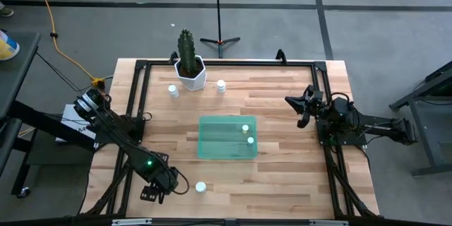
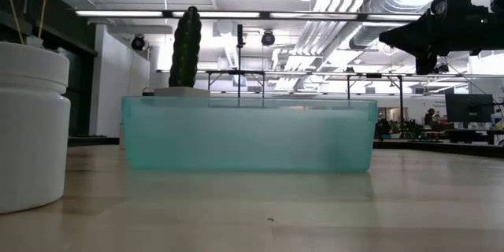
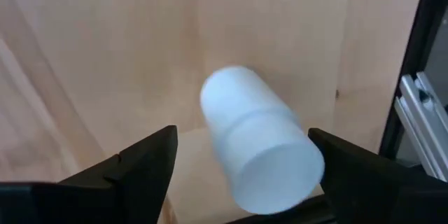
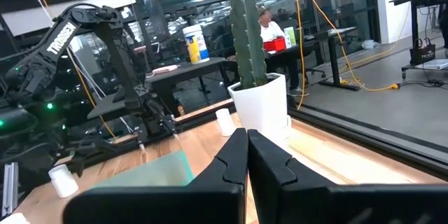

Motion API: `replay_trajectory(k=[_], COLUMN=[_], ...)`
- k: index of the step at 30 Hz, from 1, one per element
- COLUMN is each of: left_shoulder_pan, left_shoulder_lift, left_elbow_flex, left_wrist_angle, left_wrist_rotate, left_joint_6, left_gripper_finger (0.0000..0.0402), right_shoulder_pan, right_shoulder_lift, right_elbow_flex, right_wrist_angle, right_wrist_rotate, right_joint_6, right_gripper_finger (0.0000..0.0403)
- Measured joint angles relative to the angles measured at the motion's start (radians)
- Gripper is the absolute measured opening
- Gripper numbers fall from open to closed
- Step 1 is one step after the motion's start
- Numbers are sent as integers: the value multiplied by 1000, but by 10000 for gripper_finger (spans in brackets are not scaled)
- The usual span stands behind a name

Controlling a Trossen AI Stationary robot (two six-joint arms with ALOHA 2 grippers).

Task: Pick and place pill bottles into a basket
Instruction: Put the white pill bottle into the blue bin

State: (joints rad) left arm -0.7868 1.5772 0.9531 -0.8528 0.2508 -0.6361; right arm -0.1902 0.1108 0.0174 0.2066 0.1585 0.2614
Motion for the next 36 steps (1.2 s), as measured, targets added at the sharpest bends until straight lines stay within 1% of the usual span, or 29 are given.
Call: replay_trajectory(k=[7, 14, 19, 25, 36], left_shoulder_pan=[1, 1, 0, -1, -12], left_shoulder_lift=[0, 0, 0, 0, 11], left_elbow_flex=[0, 0, 0, 0, 0], left_wrist_angle=[41, 42, 42, 35, 45], left_wrist_rotate=[-34, -31, -14, 5, 4], left_joint_6=[11, 12, 44, 55, 55], left_gripper_finger=[331, 314, 304, 300, 300], right_shoulder_pan=[0, 0, 0, 0, 0], right_shoulder_lift=[0, 0, 0, 0, 0], right_elbow_flex=[0, 0, 0, 0, 0], right_wrist_angle=[0, 0, 0, 0, 0], right_wrist_rotate=[0, 0, 0, 0, 0], right_joint_6=[1, 0, 0, 0, 0], right_gripper_finger=[0, 0, 0, 0, 0])
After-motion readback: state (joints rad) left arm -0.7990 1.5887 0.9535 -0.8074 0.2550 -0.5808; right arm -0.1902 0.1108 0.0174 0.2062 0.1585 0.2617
